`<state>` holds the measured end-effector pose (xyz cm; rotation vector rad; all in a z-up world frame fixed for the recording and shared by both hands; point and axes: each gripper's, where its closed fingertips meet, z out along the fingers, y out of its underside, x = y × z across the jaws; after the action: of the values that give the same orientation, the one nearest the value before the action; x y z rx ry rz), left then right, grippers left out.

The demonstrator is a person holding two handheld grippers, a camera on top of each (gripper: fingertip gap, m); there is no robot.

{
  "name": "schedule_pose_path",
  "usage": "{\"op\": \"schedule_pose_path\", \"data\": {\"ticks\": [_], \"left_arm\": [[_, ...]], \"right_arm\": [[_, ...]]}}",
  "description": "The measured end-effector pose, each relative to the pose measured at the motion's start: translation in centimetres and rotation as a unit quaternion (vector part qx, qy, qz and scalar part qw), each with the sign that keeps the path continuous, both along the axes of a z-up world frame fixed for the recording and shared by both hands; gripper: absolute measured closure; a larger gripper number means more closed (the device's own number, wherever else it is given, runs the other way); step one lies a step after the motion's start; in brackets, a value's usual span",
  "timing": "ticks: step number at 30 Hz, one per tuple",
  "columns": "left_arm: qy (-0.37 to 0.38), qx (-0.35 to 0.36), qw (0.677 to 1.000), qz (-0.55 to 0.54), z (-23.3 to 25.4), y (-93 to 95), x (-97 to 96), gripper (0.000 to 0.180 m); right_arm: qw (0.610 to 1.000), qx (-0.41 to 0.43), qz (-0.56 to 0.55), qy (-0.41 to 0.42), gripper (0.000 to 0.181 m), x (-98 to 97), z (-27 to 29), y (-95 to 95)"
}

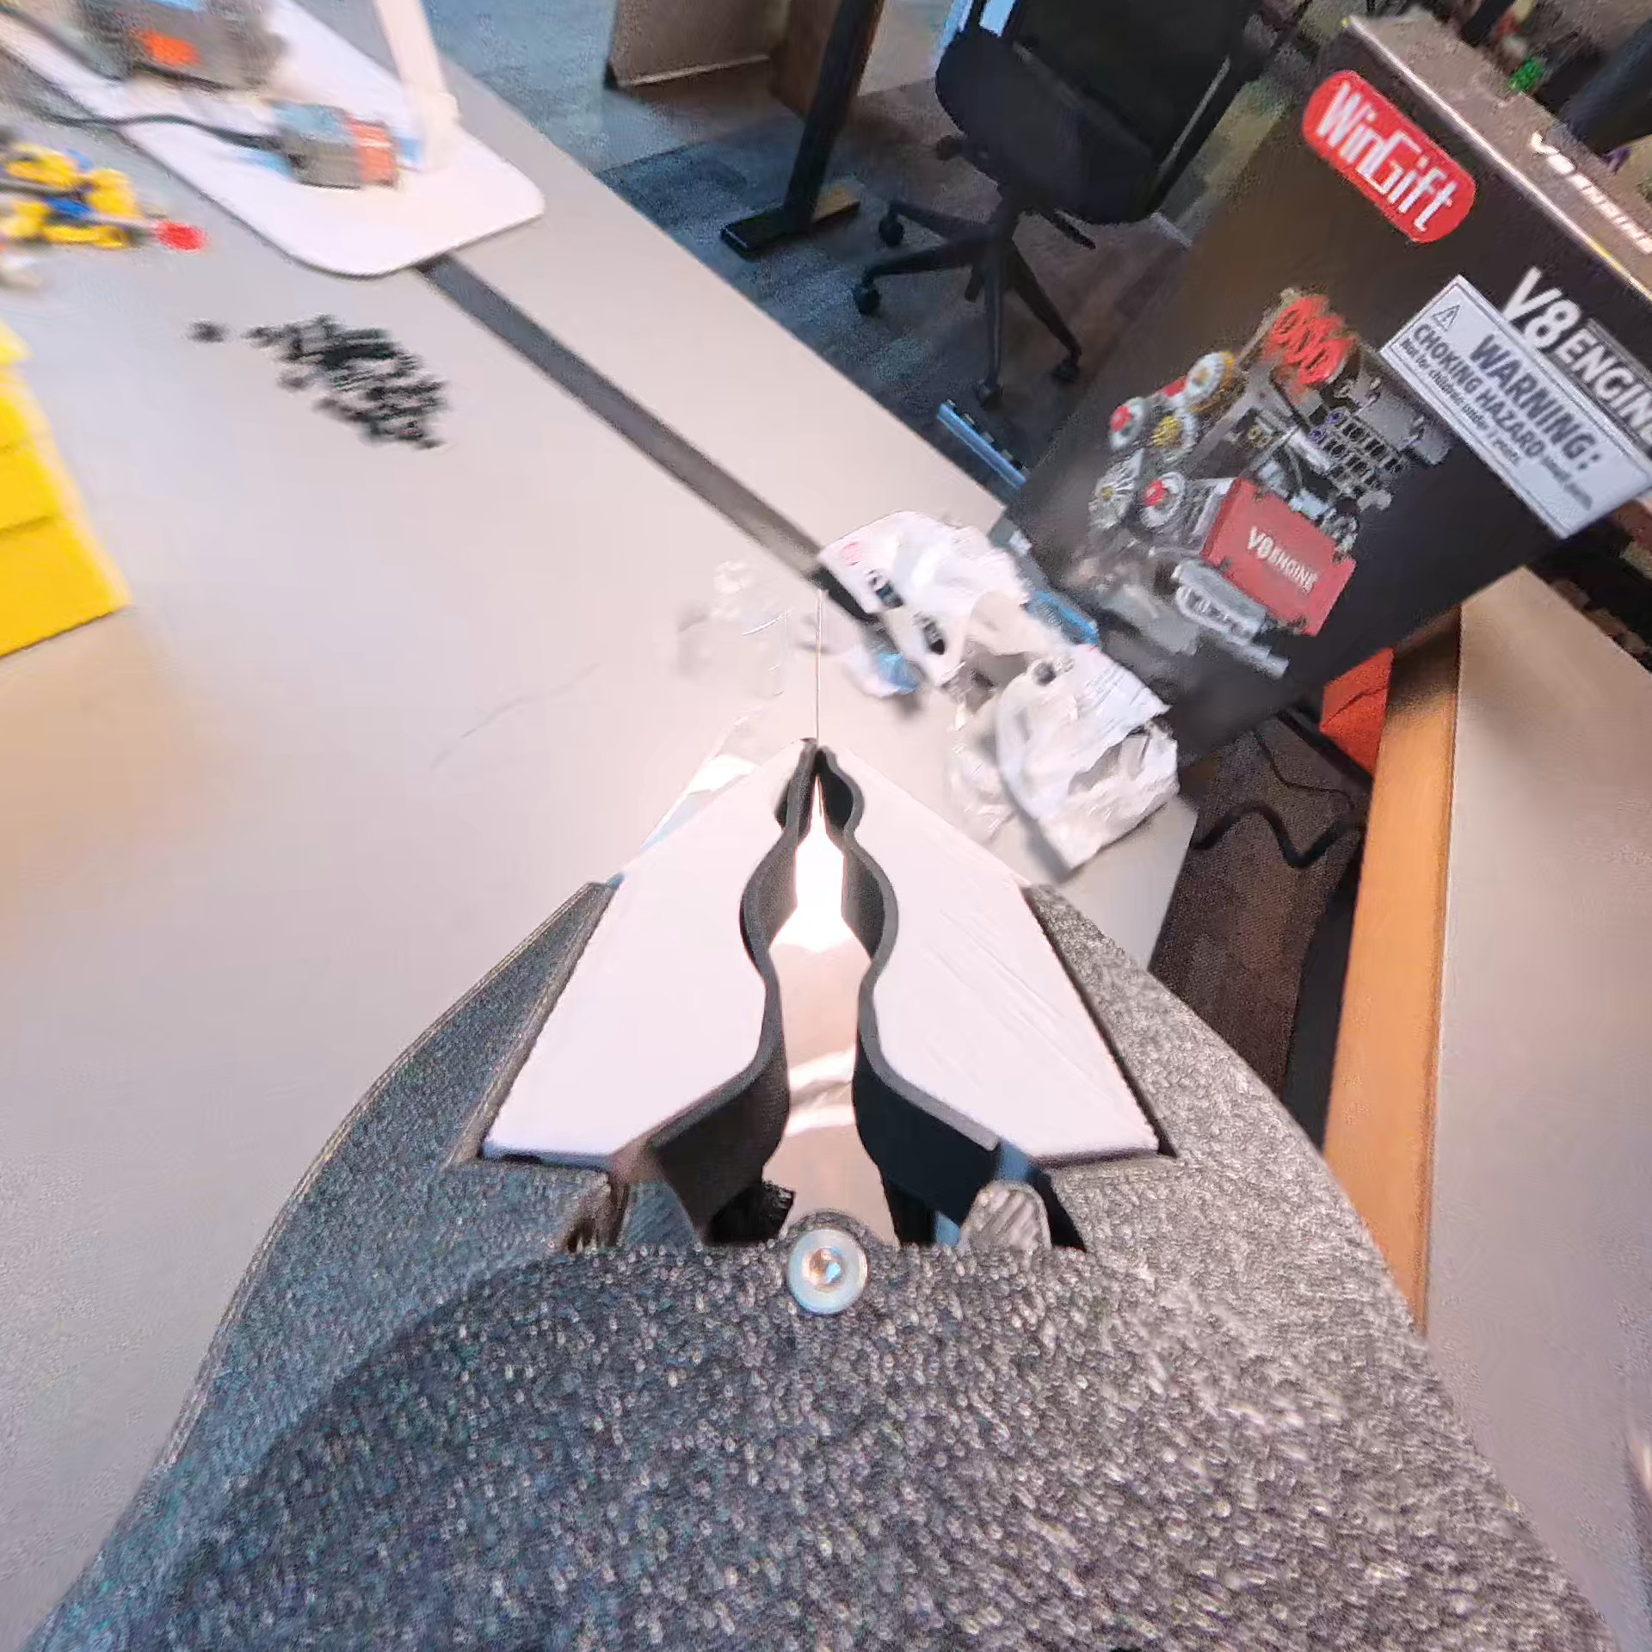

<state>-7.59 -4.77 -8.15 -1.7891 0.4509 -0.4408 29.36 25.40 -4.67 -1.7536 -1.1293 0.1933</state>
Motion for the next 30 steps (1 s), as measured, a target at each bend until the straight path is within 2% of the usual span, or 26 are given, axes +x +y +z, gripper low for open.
{"op": "schedule_pose_path", "data": {"ticks": [3, 9, 15, 18, 22, 25, 27, 30], "left_arm": [[0.002, -0.009, 1.000, 0.028, 0.2, 0.4, -1.7, 0.168], [0.024, -0.020, 0.997, 0.065, 1.3, 1.5, -3.5, 0.168], [0.055, -0.016, 0.998, 0.031, 2.9, 4.8, -1.4, 0.168], [0.073, -0.013, 0.997, -0.001, 3.2, 6.4, 0.2, 0.168], [0.075, -0.004, 0.997, -0.035, 3.3, 8.0, 2.1, 0.168], [0.063, -0.001, 0.997, -0.048, 3.0, 8.6, 3.0, 0.168], [0.057, 0.000, 0.997, -0.052, 2.8, 8.7, 3.3, 0.168], [0.055, -0.002, 0.997, -0.053, 2.5, 8.6, 3.3, 0.168]], "right_arm": [[0.999, -0.011, -0.021, -0.035, 0.181, -1.1, -1.1, 8.6], [0.990, -0.061, -0.086, -0.097, 0.181, -0.3, -7.0, 20.7], [0.982, -0.136, -0.107, -0.079, 0.174, 0.2, -12.3, 23.9], [0.984, -0.134, -0.101, -0.069, 0.153, 0.0, -12.1, 23.8], [0.986, -0.130, -0.106, -0.005, 0.139, 0.0, -9.5, 23.3], [0.980, -0.163, -0.108, 0.048, 0.126, -0.1, -8.4, 22.5], [0.972, -0.193, -0.108, 0.074, 0.107, -0.2, -8.3, 21.9], [0.964, -0.232, -0.102, 0.075, 0.063, -0.9, -9.3, 21.2]]}}
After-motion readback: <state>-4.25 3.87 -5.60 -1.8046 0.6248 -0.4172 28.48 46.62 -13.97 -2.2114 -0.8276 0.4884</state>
